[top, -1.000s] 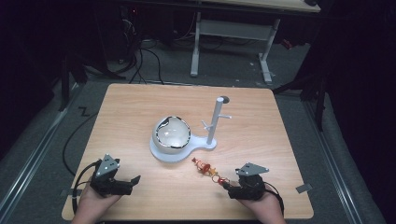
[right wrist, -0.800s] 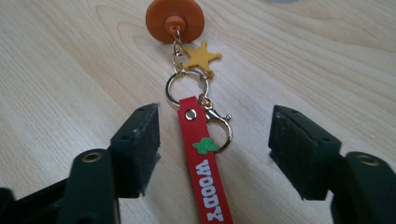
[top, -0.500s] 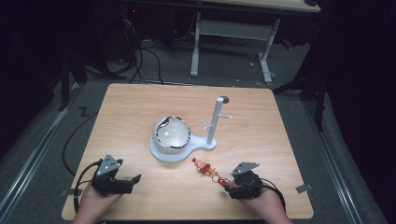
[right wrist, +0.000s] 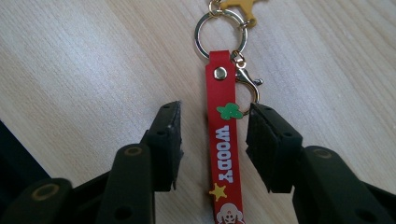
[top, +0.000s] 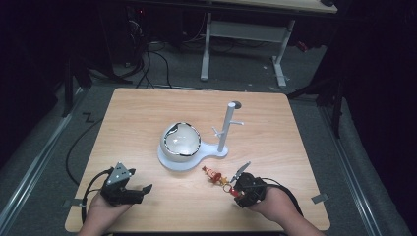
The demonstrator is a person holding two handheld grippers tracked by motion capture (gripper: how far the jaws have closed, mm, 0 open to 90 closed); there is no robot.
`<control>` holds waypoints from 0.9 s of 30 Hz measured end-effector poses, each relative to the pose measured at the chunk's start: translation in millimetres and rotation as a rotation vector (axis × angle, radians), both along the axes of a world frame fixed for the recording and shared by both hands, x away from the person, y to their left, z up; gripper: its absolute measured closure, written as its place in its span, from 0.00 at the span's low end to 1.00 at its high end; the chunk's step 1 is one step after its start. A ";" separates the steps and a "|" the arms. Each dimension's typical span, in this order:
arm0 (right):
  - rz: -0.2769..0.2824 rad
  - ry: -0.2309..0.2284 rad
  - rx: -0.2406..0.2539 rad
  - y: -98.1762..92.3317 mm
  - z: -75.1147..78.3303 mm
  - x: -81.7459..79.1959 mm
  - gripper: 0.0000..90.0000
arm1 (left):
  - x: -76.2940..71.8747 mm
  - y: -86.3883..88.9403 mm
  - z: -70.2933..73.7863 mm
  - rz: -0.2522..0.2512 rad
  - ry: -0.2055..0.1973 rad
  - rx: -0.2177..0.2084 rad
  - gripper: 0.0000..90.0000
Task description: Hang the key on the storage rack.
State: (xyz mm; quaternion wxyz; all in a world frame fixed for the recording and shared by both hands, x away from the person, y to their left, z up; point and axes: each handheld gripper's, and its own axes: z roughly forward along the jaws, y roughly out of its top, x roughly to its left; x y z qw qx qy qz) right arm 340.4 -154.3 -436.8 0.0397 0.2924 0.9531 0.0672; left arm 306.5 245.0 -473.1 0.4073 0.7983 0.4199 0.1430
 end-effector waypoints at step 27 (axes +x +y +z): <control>0.068 0.104 -0.173 35.2 -12.2 31.0 0.74 | 1.7 -4.0 0.1 -0.028 0.004 -0.006 0.17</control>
